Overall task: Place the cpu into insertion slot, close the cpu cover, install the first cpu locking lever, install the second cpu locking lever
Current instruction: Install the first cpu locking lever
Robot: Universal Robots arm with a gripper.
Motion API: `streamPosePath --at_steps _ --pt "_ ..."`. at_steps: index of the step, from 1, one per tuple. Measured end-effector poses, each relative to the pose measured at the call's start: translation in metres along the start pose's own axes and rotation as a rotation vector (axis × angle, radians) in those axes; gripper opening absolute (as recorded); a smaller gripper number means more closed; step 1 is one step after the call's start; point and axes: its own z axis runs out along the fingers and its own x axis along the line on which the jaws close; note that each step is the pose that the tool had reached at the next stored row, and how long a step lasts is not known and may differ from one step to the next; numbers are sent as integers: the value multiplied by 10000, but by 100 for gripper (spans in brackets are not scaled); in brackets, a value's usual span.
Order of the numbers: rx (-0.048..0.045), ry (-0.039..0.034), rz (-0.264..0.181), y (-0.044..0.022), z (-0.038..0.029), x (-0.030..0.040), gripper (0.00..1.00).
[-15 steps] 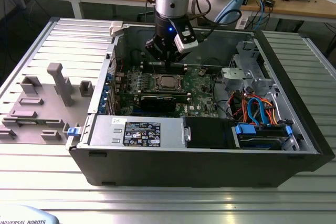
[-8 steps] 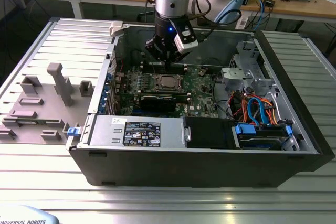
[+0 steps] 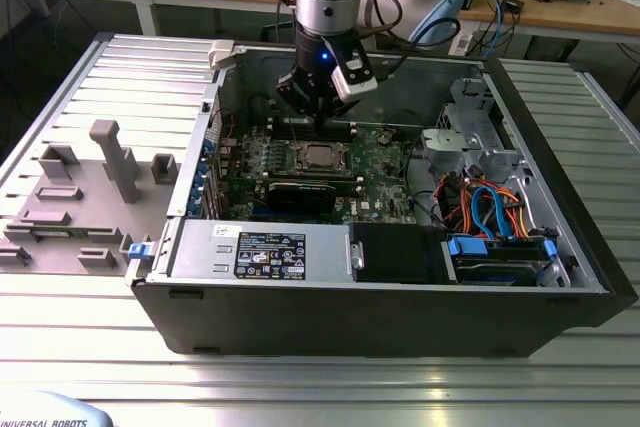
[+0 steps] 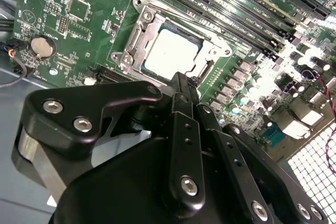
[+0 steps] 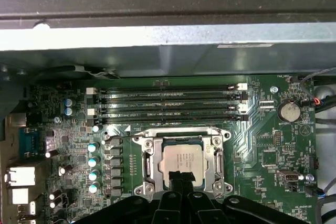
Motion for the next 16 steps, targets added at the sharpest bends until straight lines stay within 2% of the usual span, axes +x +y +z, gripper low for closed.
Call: streamPosePath --at_steps 5,16 --pt "-3 -56 -48 -2 0 56 11" --pt "-3 -56 -57 -2 0 58 11"
